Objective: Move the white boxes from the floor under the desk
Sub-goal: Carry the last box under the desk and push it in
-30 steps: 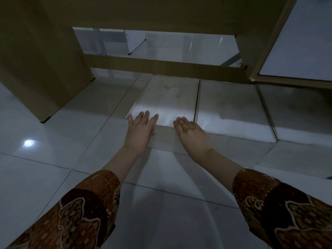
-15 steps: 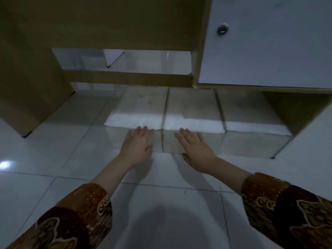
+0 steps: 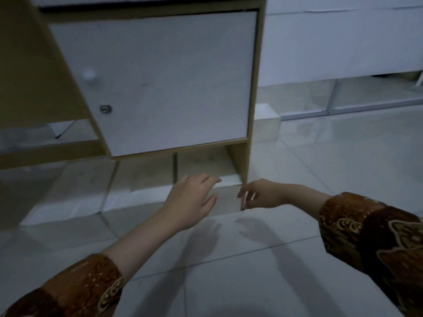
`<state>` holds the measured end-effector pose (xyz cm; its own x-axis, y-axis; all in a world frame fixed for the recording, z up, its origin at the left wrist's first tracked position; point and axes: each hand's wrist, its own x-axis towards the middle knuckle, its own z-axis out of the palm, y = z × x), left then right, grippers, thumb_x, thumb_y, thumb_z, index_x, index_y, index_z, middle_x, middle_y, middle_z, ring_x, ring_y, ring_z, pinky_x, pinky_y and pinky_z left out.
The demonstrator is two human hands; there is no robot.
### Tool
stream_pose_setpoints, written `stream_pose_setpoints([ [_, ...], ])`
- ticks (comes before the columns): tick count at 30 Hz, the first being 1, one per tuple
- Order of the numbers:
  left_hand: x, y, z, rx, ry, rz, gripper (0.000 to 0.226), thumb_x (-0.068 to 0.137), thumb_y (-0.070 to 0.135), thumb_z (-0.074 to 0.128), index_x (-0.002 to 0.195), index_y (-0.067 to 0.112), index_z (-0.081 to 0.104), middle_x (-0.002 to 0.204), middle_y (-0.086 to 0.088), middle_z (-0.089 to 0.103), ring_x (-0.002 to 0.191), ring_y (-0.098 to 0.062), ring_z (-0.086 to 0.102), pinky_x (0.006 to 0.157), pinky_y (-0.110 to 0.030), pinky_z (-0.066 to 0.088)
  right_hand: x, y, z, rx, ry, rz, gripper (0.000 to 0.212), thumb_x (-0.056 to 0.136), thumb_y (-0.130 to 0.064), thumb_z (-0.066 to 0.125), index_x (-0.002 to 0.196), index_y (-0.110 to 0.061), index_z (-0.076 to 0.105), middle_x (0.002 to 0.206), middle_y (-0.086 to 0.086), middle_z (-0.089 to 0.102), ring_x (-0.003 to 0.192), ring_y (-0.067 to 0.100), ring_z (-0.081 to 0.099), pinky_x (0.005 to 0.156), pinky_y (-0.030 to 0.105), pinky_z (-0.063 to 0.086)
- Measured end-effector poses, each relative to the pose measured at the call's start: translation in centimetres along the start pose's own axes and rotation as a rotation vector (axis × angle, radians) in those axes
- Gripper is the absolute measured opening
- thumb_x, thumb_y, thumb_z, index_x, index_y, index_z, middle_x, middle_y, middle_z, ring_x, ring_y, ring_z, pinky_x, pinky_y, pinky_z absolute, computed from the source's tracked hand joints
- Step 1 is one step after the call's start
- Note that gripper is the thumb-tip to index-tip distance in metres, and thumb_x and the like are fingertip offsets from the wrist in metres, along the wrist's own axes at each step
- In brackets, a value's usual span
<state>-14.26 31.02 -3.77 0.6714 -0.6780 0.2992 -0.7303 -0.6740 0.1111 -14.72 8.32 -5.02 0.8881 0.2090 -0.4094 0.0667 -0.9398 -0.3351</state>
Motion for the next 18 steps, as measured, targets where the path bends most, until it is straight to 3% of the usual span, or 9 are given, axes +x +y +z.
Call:
stream_pose_setpoints([
  [3,4.8,4.2,1.6,-0.036,-0.007,0.046,0.039,0.093,0.034,0.044,0.128,0.02,0.052,0.122,0.001,0.061,0.111,-0.02,0.056,0.092,-0.034,0.043,-0.3,5.7,-2.3,-0.019,-0.072,0.095,0.048,0.087,-0.041,0.061,0.129,-0.021,0.053,0.127,0.007,0.062,0.115,0.024,0.057,0.101,0.035,0.044],
  [8,12.1,9.2,5.2,-0.078,-0.061,-0.012,0.043,0.093,0.034,0.045,0.134,0.021,0.045,0.129,-0.001,0.056,0.115,-0.02,0.054,0.093,-0.035,0.046,1.6,13.4,-5.6,-0.002,0.073,0.14,0.052,0.088,-0.039,0.059,0.134,-0.017,0.049,0.134,0.008,0.055,0.121,0.026,0.051,0.103,0.038,0.042],
  [18,26.9,8.1,13.4,-0.037,-0.133,-0.286,0.047,0.089,0.03,0.049,0.134,0.016,0.043,0.129,-0.01,0.055,0.117,-0.03,0.053,0.096,-0.041,0.043,9.2,25.9,-12.0,0.06,0.315,0.031,0.051,0.09,-0.032,0.057,0.137,-0.016,0.043,0.141,0.011,0.046,0.127,0.028,0.046,0.105,0.04,0.039],
])
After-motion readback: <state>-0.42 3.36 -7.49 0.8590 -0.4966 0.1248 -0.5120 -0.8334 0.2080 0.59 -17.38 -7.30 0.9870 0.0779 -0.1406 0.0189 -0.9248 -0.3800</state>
